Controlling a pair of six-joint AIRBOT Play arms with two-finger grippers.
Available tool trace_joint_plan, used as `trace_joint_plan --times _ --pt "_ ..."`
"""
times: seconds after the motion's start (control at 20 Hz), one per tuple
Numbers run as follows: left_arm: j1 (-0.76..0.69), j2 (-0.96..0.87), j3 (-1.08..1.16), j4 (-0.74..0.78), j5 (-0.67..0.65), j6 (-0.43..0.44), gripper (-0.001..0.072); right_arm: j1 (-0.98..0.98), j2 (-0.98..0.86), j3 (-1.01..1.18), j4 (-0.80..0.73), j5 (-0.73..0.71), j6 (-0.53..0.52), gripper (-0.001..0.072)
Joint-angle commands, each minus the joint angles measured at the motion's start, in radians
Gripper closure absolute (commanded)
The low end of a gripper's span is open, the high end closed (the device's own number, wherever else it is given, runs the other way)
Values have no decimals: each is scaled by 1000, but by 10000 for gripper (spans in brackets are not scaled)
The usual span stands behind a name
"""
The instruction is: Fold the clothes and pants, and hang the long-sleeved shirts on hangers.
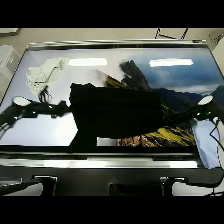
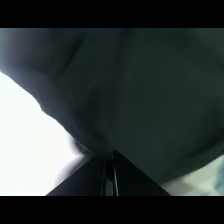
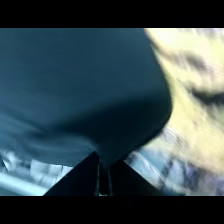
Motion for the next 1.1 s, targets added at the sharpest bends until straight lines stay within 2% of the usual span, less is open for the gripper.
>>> trace_joint_plan --times 0.0,0.15,0.3,0.45,0.7,0.85,1.05 --pt "72 227 258 153 78 23 683 -21 159 332 25 -85 -19 671" --pt "184 400 565 162 184 -44 682 -32 367 620 -65 -304 -19 671" --pt "226 541 727 162 203 -48 683 -33 582 696 -96 -457 -19 671" --pt "224 652 742 162 248 -116 683 -33 715 696 -128 -467 -19 671" --pt "224 698 755 163 308 -116 684 -33 766 697 -148 -531 -19 671" --pt "224 652 755 163 198 -117 683 -33 713 696 -148 -465 15 671" --pt "224 490 658 163 -109 -133 682 -33 486 680 -127 -119 65 672"
